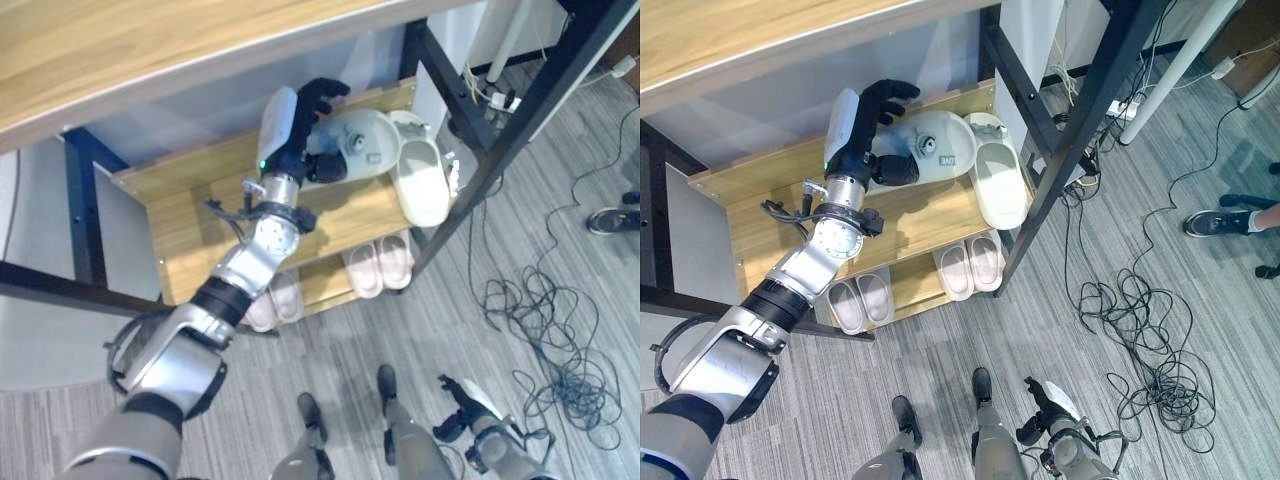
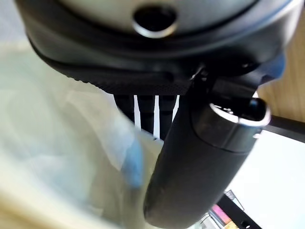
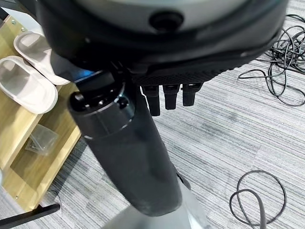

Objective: Arrange the slippers neatly on the shoe rack.

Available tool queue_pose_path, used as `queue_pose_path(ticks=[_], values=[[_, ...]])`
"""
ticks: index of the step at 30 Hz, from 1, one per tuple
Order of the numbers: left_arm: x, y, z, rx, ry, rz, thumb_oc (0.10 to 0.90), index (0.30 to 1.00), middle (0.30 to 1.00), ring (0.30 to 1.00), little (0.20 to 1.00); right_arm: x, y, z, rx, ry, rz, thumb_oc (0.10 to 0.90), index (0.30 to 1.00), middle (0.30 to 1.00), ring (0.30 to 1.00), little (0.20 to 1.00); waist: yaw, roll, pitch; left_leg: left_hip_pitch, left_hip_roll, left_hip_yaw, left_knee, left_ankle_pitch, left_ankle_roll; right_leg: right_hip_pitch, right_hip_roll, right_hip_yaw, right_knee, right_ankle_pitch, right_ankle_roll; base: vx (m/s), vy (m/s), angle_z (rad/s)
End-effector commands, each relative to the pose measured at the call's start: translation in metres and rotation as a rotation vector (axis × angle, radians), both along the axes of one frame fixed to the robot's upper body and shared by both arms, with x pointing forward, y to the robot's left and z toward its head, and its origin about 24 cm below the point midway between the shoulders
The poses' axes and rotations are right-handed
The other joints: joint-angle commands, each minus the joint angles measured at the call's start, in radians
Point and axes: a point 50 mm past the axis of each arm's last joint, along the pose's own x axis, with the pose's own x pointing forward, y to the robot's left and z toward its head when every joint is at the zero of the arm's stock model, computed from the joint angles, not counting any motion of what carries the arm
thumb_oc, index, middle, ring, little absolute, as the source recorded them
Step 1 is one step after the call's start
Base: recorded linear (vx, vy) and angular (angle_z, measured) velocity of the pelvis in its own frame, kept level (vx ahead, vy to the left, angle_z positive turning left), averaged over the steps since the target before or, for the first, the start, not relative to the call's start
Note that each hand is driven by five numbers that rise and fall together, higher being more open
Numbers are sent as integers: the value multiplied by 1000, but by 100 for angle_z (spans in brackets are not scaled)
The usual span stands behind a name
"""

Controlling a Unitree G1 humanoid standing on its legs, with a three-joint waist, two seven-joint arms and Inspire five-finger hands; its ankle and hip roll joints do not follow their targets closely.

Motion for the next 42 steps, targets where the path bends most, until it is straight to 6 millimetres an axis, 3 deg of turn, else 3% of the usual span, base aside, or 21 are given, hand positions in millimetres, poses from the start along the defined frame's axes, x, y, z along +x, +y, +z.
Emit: queue_pose_path(ticks=[1, 16, 29, 30, 31, 42], values=[[3, 11, 69, -64, -208, 33, 400, 300, 300, 300, 300, 2, -6, 9, 4, -68, -4, 800, 900, 900, 900, 900, -11, -28, -40, 11, 31, -50, -7, -58, -65, -16, -69, -9, -2, -94, 124, 0, 0, 0], [11, 25, 71, -41, -176, 118, 400, 300, 300, 300, 300, -1, -2, 18, 29, -119, 39, 800, 900, 900, 900, 900, -20, -34, -42, 4, 34, -50, -7, -57, -65, -24, -64, -7, -1, -92, 123, 0, 0, 0], [19, 49, 70, -170, -117, 210, 400, 300, 300, 300, 300, 0, 4, 21, 53, -131, 60, 800, 900, 900, 900, 900, -27, -36, -41, -1, 33, -51, -7, -54, -65, -29, -62, -5, 0, -94, 121, 0, 0, 0], [19, 50, 71, -177, -115, 217, 488, 432, 432, 432, 432, 0, 4, 21, 55, -131, 61, 800, 900, 900, 900, 900, -28, -36, -40, -1, 34, -51, -7, -53, -66, -30, -61, -5, 0, -94, 121, 0, 0, 0], [19, 50, 72, -177, -115, 217, 800, 900, 900, 900, 900, 0, 4, 21, 55, -131, 61, 800, 900, 900, 900, 900, -28, -36, -40, -2, 34, -51, -7, -53, -66, -30, -61, -5, 0, -94, 121, 0, 0, 0], [15, 44, 75, -137, -131, 159, 800, 900, 900, 900, 900, -1, 5, 18, 59, -115, 59, 800, 900, 900, 900, 900, -17, -40, -44, 6, 38, -60, -7, -54, -67, -16, -55, -10, -1, -100, 117, 0, 0, 0]])
